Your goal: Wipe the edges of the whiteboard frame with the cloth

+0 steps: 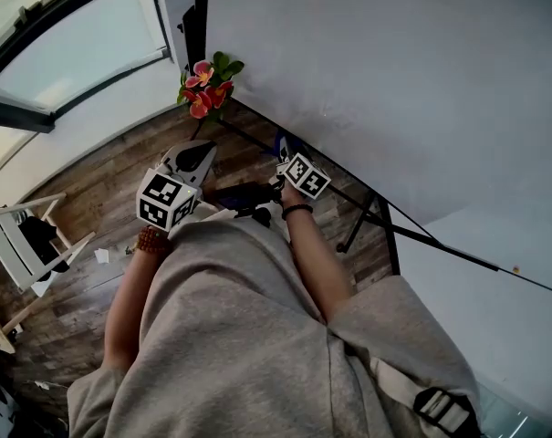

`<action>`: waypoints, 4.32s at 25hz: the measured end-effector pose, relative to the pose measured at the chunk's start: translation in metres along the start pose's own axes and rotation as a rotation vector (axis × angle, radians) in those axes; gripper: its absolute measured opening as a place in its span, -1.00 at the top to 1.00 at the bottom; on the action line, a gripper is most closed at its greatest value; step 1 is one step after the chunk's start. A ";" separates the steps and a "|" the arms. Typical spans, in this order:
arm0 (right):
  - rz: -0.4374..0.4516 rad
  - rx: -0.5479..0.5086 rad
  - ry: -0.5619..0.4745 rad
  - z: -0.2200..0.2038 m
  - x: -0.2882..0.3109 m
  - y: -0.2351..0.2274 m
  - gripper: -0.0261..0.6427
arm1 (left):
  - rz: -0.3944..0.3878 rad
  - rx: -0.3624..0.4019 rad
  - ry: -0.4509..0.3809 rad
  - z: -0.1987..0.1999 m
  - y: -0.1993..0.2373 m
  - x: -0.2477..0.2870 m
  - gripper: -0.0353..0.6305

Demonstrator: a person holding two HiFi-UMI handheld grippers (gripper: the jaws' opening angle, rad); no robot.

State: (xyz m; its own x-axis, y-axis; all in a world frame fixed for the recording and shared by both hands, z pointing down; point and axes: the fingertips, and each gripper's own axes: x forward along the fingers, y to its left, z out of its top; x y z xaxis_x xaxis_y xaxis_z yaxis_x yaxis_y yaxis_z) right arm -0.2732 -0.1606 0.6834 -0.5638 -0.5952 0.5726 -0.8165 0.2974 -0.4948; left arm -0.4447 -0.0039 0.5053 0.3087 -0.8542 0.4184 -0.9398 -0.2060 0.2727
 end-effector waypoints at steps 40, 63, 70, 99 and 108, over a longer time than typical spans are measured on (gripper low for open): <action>0.056 -0.009 -0.014 -0.019 0.050 0.101 0.49 | 0.134 -0.061 -0.077 -0.007 0.088 -0.082 0.87; 0.168 -0.068 0.060 -0.032 0.089 0.164 0.49 | 0.281 -0.119 -0.138 -0.016 0.109 -0.134 0.87; 0.192 -0.083 0.069 -0.033 0.095 0.168 0.48 | 0.322 -0.136 -0.135 -0.025 0.112 -0.150 0.87; 0.581 -0.203 -0.013 -0.016 -0.080 0.122 0.45 | -0.129 -0.004 0.124 -0.056 -0.051 0.001 0.87; 0.456 -0.191 -0.193 0.028 -0.167 0.049 0.45 | -0.261 0.111 0.107 -0.021 -0.142 0.050 0.86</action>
State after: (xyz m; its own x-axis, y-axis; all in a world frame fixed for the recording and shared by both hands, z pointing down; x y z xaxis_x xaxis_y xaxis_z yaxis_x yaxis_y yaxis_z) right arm -0.2157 -0.0676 0.5457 -0.8486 -0.4949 0.1869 -0.5118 0.6784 -0.5271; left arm -0.2929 -0.0074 0.5061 0.5497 -0.7120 0.4369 -0.8353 -0.4675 0.2893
